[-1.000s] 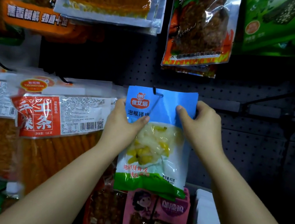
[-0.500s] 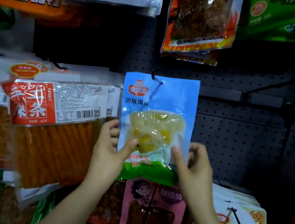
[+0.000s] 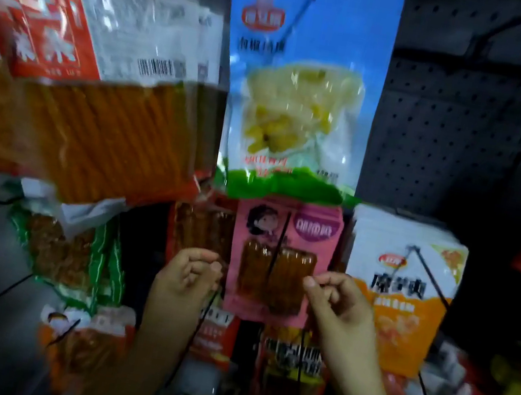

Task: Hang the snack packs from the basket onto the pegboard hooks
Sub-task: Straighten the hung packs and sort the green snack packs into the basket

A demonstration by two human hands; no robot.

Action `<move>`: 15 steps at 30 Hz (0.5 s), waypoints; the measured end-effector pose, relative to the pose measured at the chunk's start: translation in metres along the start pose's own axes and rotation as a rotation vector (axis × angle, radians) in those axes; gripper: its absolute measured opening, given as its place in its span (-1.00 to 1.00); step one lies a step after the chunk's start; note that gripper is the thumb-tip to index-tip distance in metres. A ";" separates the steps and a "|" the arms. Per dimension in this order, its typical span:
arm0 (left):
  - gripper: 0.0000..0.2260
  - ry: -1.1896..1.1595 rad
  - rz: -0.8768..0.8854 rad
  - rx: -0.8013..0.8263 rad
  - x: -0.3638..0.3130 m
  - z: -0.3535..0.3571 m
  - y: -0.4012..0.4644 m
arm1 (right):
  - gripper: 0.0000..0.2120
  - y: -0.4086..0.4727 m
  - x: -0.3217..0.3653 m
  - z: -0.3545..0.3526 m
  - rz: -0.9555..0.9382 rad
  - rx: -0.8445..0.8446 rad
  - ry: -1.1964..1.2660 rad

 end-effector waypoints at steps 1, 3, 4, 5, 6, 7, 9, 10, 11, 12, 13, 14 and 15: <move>-0.81 0.022 -0.006 0.039 0.011 -0.002 -0.017 | -0.89 -0.020 -0.010 -0.009 0.033 0.001 -0.024; -0.79 0.078 -0.012 0.155 0.033 -0.002 -0.053 | -0.89 -0.063 -0.032 -0.029 0.121 0.000 -0.085; -0.79 0.102 -0.025 0.221 0.045 -0.001 -0.071 | -0.89 -0.087 -0.042 -0.039 0.187 -0.003 -0.115; -0.80 0.114 -0.046 0.274 0.059 0.002 -0.090 | -0.89 -0.111 -0.053 -0.050 0.263 -0.017 -0.128; -0.80 0.115 -0.077 0.315 0.072 0.005 -0.108 | -0.89 -0.136 -0.064 -0.063 0.335 -0.045 -0.133; -0.80 0.110 -0.125 0.355 0.086 0.011 -0.126 | -0.89 -0.160 -0.075 -0.076 0.399 -0.090 -0.150; -0.78 0.126 -0.211 0.455 0.113 0.027 -0.161 | -0.86 -0.207 -0.097 -0.104 0.507 -0.195 -0.218; -0.76 0.146 -0.212 0.509 0.124 0.036 -0.178 | -0.86 -0.231 -0.107 -0.118 0.565 -0.244 -0.248; -0.74 0.159 -0.212 0.558 0.135 0.044 -0.196 | -0.86 -0.255 -0.117 -0.132 0.629 -0.287 -0.271; -0.74 0.159 -0.227 0.602 0.145 0.053 -0.214 | -0.85 -0.279 -0.126 -0.146 0.692 -0.324 -0.297; -0.75 0.157 -0.248 0.647 0.154 0.061 -0.232 | -0.84 -0.301 -0.133 -0.161 0.748 -0.358 -0.319; -0.76 0.160 -0.270 0.693 0.163 0.070 -0.250 | -0.82 -0.322 -0.139 -0.175 0.796 -0.394 -0.336; -0.77 0.163 -0.302 0.735 0.174 0.079 -0.270 | -0.81 -0.340 -0.145 -0.188 0.840 -0.429 -0.347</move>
Point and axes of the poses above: each hand's wrist, its own y-axis towards the middle knuckle, its own z-axis out of the palm, x = y × z, the point moved 3 cm from there along y, towards the middle knuckle, and after that the axes turned 4 degrees about -x, right-handed, at the moved point
